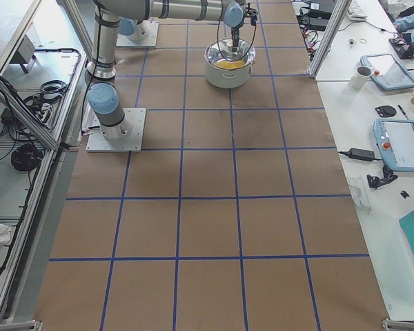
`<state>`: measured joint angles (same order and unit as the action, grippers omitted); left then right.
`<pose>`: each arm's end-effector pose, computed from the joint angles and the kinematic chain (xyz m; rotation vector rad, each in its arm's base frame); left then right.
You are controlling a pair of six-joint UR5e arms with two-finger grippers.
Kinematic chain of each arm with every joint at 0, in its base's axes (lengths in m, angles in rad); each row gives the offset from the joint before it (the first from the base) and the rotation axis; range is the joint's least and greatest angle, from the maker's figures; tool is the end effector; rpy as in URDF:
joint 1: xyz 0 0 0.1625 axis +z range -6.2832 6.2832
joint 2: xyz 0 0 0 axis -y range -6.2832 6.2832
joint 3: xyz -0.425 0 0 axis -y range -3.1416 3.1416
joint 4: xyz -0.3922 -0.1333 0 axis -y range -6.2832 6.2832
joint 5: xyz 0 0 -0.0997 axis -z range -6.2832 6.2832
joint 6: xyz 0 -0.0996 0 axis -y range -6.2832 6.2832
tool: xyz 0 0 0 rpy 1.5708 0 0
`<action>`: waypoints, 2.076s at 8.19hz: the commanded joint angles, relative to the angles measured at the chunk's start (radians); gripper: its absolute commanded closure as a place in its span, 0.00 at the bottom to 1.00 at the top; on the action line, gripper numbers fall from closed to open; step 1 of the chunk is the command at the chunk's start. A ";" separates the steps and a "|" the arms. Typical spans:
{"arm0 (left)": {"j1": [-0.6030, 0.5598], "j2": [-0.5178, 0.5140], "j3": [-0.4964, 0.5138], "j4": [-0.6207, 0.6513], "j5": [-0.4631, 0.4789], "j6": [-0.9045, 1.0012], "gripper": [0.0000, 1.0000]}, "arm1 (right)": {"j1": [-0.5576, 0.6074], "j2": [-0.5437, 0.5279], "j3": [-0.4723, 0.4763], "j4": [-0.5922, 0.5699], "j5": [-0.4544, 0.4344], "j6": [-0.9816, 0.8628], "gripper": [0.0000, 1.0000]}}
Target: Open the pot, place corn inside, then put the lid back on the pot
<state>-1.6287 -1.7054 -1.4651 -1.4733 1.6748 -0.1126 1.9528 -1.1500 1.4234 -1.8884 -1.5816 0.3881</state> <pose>-0.1549 -0.5473 0.4803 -0.0886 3.0403 -0.1175 0.3670 -0.5587 0.3494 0.0099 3.1342 -0.0706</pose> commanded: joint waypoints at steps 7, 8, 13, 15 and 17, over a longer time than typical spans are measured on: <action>0.003 0.010 -0.011 -0.015 -0.059 0.079 0.00 | 0.000 -0.007 -0.004 0.026 0.024 0.003 0.56; 0.003 0.010 -0.012 -0.015 -0.059 0.076 0.00 | -0.002 -0.007 -0.005 0.028 0.026 0.003 0.56; 0.003 0.007 -0.024 -0.007 -0.061 0.074 0.00 | -0.002 -0.002 -0.012 0.061 0.026 0.003 0.55; 0.003 0.006 -0.024 -0.008 -0.059 0.074 0.00 | -0.002 0.001 -0.015 0.058 0.026 0.003 0.55; 0.003 0.006 -0.024 -0.008 -0.059 0.076 0.00 | -0.003 0.004 -0.015 0.057 0.026 -0.002 0.55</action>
<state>-1.6261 -1.6991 -1.4893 -1.4815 1.6152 -0.0383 1.9504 -1.1486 1.4089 -1.8303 -1.5555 0.3903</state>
